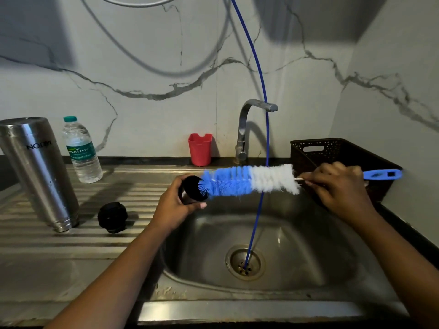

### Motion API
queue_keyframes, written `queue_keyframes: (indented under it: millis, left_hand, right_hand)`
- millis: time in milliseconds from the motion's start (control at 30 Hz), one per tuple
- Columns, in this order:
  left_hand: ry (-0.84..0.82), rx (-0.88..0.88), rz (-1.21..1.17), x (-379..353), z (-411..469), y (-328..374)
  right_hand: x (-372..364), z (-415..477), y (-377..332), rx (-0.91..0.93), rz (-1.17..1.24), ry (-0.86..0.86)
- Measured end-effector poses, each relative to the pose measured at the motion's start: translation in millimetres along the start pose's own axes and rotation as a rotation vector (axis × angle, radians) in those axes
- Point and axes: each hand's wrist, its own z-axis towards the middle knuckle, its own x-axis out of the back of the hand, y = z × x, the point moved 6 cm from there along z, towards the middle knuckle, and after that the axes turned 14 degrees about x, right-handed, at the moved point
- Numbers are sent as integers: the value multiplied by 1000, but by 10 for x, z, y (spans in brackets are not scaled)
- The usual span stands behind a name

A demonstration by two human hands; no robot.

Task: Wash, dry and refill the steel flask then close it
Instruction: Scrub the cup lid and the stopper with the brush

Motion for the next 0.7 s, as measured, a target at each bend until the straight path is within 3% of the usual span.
queue_keyframes:
  millis: [167,333,500,700]
  left_hand:
    - [9,-18,294,-10,10,-33]
    - [-27,20,290,-12,10,-91]
    - [-67,-93,301,-74,-57,39]
    - [-69,-150,268,-115,-54,87]
  right_hand:
    - [183,90,-304,162,-157,92]
    - [251,101,-458,302,-173,110]
    - [106,137,-464,334,-40,-67]
    - [-141,24,-160,67,371,-368]
